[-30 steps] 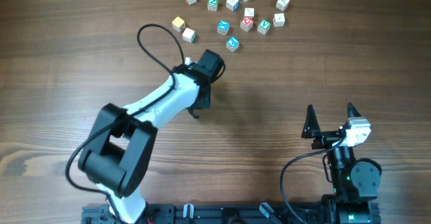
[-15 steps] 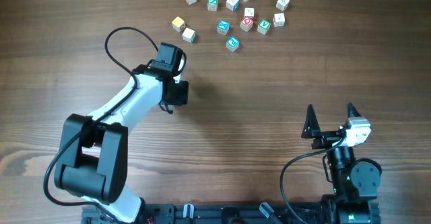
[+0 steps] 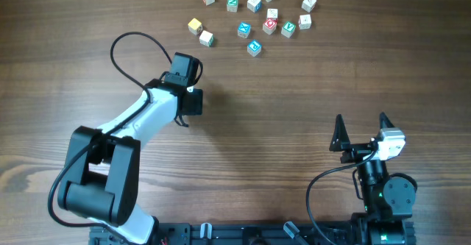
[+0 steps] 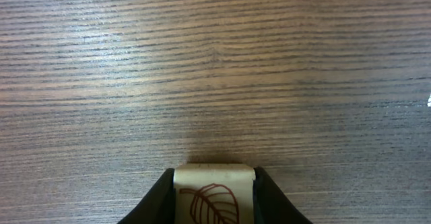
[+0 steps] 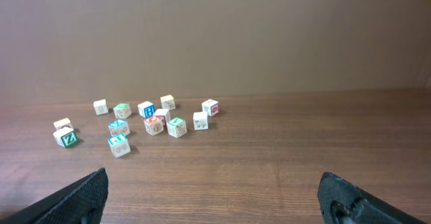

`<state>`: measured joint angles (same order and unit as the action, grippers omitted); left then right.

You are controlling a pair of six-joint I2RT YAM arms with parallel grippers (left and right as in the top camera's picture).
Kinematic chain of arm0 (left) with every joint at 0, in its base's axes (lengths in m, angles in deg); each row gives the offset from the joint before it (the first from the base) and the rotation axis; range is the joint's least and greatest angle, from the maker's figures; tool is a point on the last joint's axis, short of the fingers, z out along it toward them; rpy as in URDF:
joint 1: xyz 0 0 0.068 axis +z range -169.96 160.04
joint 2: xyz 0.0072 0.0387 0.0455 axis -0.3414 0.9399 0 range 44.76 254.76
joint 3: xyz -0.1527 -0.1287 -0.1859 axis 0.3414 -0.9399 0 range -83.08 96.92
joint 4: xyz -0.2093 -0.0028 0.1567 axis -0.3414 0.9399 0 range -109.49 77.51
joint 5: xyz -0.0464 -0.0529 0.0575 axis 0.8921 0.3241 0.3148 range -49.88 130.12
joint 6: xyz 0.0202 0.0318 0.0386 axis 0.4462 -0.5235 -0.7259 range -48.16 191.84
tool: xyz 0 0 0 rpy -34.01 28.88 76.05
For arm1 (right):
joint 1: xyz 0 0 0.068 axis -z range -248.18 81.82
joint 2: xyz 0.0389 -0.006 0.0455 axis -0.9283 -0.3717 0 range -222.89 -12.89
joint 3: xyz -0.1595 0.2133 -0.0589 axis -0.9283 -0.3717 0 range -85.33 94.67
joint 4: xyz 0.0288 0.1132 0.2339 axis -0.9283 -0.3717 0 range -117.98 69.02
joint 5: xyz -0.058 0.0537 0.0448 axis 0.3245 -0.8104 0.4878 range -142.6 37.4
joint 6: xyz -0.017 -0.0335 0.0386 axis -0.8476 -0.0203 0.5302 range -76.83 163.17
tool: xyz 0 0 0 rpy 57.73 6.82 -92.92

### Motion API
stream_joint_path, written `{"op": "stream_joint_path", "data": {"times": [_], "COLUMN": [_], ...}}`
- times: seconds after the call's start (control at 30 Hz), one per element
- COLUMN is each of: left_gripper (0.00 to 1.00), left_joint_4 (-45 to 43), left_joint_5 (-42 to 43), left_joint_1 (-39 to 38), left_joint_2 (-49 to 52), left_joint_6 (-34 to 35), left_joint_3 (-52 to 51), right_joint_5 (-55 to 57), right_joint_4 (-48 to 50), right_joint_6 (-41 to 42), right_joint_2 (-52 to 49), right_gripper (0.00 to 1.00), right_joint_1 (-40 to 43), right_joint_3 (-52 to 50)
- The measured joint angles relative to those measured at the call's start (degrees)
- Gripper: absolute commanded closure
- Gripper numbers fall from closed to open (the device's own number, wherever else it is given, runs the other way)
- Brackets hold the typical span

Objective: Form a tower
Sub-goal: 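Carry the leaf block to open table front-left and set it down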

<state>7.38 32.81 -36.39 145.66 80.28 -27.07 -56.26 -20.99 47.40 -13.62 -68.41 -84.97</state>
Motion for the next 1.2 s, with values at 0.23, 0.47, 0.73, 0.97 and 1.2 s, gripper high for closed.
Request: {"op": "stream_joint_path", "data": {"times": [0.23, 0.47, 0.73, 0.97, 1.2], "left_gripper": [0.64, 0.53, 0.58, 0.58, 0.59], "left_joint_4": [-3.7, -3.5, -3.5, -3.1, -1.4], "left_joint_5": [-0.1, -0.1, -0.1, -0.1, -0.1], "left_joint_1": [0.0, 0.0, 0.0, 0.0, 0.0], "left_joint_2": [-1.0, -0.5, -0.5, -1.3, -2.8], "left_joint_6": [0.7, 0.9, 0.8, -0.1, -0.4], "left_joint_3": [-2.2, -3.5, -3.5, -3.5, -3.5], "right_joint_5": [0.0, 0.0, 0.0, 0.0, 0.0], "right_joint_4": [0.0, 0.0, 0.0, 0.0, 0.0], "right_joint_6": [0.0, 0.0, 0.0, 0.0, 0.0], "right_joint_2": [0.0, 0.0, 0.0, 0.0, 0.0], "right_gripper": [0.0, 0.0, 0.0, 0.0, 0.0], "right_joint_1": [0.0, 0.0, 0.0, 0.0, 0.0], "right_joint_3": [0.0, 0.0, 0.0, 0.0, 0.0]}}
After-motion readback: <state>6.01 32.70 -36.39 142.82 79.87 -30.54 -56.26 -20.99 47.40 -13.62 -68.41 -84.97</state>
